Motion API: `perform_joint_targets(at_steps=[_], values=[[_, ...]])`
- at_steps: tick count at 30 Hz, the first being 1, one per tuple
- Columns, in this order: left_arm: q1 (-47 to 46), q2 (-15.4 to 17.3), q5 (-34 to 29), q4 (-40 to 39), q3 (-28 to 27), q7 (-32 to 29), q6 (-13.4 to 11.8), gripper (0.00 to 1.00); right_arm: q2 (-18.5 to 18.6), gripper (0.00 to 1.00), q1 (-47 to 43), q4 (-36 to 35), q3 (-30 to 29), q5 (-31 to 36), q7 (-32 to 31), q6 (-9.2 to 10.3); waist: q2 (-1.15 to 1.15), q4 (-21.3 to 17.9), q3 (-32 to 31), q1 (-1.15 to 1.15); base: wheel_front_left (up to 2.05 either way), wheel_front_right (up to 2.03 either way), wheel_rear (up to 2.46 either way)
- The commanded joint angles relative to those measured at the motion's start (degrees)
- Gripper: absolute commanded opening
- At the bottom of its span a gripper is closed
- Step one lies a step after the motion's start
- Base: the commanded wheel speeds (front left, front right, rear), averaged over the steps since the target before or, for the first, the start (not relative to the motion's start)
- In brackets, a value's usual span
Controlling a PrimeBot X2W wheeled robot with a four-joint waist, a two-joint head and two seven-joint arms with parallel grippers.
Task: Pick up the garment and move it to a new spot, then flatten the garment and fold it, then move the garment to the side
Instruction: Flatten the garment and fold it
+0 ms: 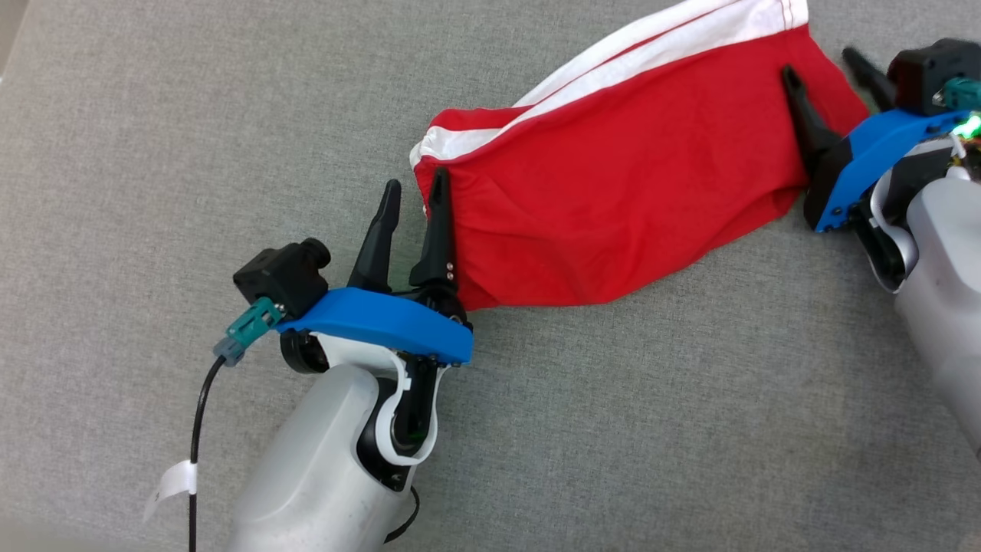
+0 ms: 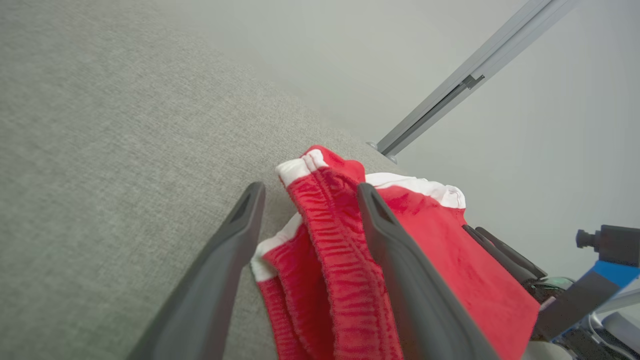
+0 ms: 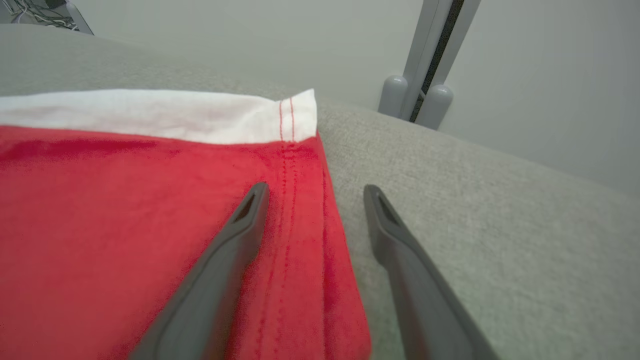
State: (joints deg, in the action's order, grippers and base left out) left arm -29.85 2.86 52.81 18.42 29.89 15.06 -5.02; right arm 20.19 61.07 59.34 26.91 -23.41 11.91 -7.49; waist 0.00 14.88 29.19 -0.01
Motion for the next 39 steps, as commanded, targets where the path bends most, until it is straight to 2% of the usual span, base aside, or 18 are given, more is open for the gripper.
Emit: perform_joint_targets(at_steps=[1, 4, 5, 6, 9, 12, 18, 27, 30, 34, 39], values=[[0.82, 0.0, -0.52, -0.19, -0.89, 0.14, -0.01, 1.0, 0.25, 1.0, -1.28, 0.84, 1.85, -1.99, -2.2, -0.01, 0.0, -0.21, -0.29, 0.01, 0.0, 0.0, 0.0], [1.66, 0.0, -1.07, -0.35, -1.7, 0.14, -0.08, 1.0, 0.37, 1.0, -3.02, 0.79, 5.75, -5.61, -6.53, -0.02, 0.0, -0.44, -0.67, 0.01, 0.0, 0.0, 0.0], [1.92, 0.0, -1.29, -0.32, -2.05, 0.14, -0.06, 1.0, 0.29, 0.96, -3.67, 0.58, 6.96, -7.09, -8.16, -0.03, 0.0, -0.54, -0.89, 0.01, 0.0, 0.0, 0.0], [2.28, 0.03, -1.7, -0.22, -2.38, 0.14, -0.15, 1.0, 0.33, 0.0, -4.32, 0.21, 8.31, -8.54, -9.77, -0.09, 0.0, -0.65, -1.13, 0.01, 0.0, 0.0, 0.0], [2.81, 0.0, -3.7, 0.14, -2.84, 0.14, -0.58, 1.0, 1.65, 0.0, -5.09, -1.18, 11.24, -11.89, -11.37, -0.06, 0.0, -1.14, -1.98, 0.01, 0.0, 0.0, 0.0], [3.96, 0.02, -6.56, 0.56, -3.69, 0.14, -1.14, 1.0, 2.73, 0.0, -5.24, -1.79, 11.29, -15.17, -8.05, 0.01, 0.0, -1.94, -3.53, 0.01, 0.0, 0.0, 0.0], [7.41, 0.0, -11.09, 1.87, -6.39, 0.14, -1.15, 1.0, 1.77, 0.0, -9.24, -2.77, 10.51, -21.97, -0.58, 0.0, 0.0, -4.94, -8.17, 0.01, 0.0, 0.0, 0.0], [14.05, 0.02, -16.08, 4.52, -10.32, 0.14, 0.05, 1.0, 1.92, 0.0, -19.76, -6.14, 10.13, -29.67, 2.96, -0.01, 0.0, -8.9, -15.18, 0.01, 0.0, 0.0, 0.0], [15.57, 0.02, -16.81, 4.94, -11.22, 0.14, 0.6, 1.0, 2.02, 0.0, -21.65, -7.54, 9.3, -30.18, 3.27, -0.01, 0.0, -9.47, -16.2, 0.01, 0.0, 0.0, 0.0], [16.78, 0.04, -16.68, 5.32, -11.5, 0.14, 0.93, 1.0, 1.4, 0.0, -20.88, -11.64, 7.21, -27.12, 3.29, -0.01, 0.0, -9.39, -16.71, 0.01, 0.0, 0.0, 0.0], [16.83, 0.03, -16.12, 5.94, -9.63, 0.14, 1.22, 1.0, -2.77, 0.0, -19.18, -17.24, 8.12, -22.83, 3.3, -0.02, 0.0, -7.47, -17.13, 0.01, 0.0, 0.0, 0.0]])
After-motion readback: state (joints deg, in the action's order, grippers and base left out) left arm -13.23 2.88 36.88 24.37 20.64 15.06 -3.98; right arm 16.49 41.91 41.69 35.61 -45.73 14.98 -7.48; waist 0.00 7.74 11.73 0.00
